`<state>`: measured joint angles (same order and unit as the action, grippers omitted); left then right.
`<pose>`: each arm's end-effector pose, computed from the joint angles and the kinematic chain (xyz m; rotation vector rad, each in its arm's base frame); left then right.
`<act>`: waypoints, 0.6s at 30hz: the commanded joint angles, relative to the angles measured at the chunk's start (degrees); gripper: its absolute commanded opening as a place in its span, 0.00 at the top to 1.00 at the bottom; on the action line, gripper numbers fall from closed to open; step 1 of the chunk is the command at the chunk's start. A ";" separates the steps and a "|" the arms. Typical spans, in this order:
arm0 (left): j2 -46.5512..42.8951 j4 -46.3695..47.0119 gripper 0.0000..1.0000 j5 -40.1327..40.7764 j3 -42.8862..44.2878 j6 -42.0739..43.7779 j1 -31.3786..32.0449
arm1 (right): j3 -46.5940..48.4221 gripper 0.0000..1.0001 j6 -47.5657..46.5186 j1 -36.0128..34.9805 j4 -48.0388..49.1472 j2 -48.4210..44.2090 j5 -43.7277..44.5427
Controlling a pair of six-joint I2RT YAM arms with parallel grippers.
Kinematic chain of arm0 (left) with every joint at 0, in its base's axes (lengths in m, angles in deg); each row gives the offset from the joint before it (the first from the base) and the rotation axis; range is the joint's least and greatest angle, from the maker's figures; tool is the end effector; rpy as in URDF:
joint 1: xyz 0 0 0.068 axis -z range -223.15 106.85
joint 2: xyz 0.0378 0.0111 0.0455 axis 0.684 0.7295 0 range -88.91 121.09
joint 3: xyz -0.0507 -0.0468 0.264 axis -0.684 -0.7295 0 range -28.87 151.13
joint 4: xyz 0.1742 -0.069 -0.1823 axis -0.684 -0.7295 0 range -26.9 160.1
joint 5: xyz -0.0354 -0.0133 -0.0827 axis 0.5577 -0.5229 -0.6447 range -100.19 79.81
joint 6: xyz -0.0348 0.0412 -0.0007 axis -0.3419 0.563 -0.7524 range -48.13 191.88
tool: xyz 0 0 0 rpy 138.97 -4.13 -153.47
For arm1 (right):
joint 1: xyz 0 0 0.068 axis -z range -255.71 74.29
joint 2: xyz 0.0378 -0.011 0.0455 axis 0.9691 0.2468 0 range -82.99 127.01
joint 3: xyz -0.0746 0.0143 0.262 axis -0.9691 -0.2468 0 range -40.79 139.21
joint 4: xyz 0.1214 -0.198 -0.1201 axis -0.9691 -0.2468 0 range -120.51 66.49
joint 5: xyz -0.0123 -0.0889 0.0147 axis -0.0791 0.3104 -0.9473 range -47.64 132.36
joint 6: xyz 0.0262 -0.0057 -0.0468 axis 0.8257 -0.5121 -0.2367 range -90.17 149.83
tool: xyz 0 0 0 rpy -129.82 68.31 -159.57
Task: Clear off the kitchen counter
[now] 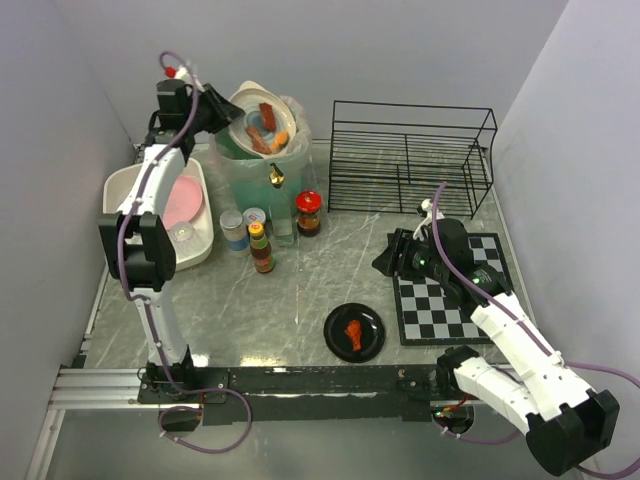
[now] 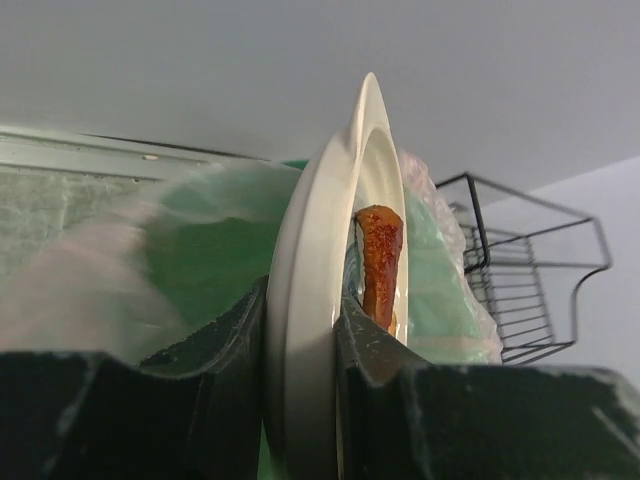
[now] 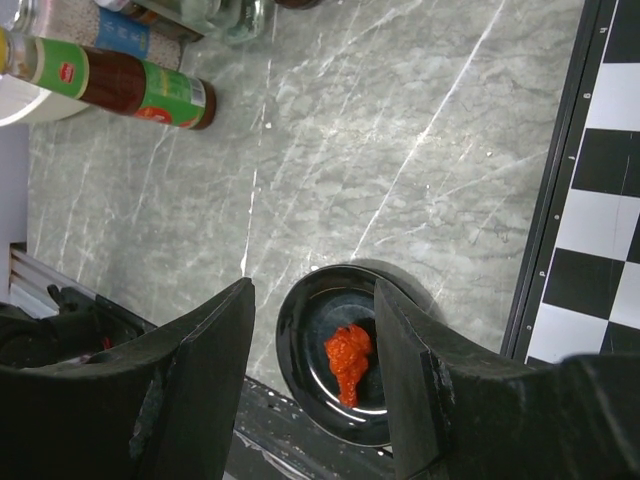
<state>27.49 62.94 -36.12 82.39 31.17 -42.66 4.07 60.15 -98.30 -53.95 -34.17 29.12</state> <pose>0.4902 -0.0198 0.3652 -0.3098 1.8320 -0.9114 0.1672 0.0784 0.2938 0.0145 2.2591 0.7641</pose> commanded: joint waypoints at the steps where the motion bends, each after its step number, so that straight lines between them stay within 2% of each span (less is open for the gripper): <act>1: -9.96 4.09 0.99 5.71 4.40 9.84 5.30 | -0.39 0.42 -0.79 0.27 1.96 -0.83 -1.00; 12: -16.73 3.47 0.99 18.45 0.27 23.29 12.42 | -2.23 0.42 -0.97 0.44 2.84 -1.36 -2.50; 18: -15.94 1.88 0.99 25.75 2.91 30.85 14.62 | -2.76 0.41 -0.88 0.44 2.93 -1.62 -3.29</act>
<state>15.60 56.86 -16.08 81.08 56.52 -29.55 1.73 59.93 -98.26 -53.03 -34.30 27.00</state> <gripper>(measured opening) 0.303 0.584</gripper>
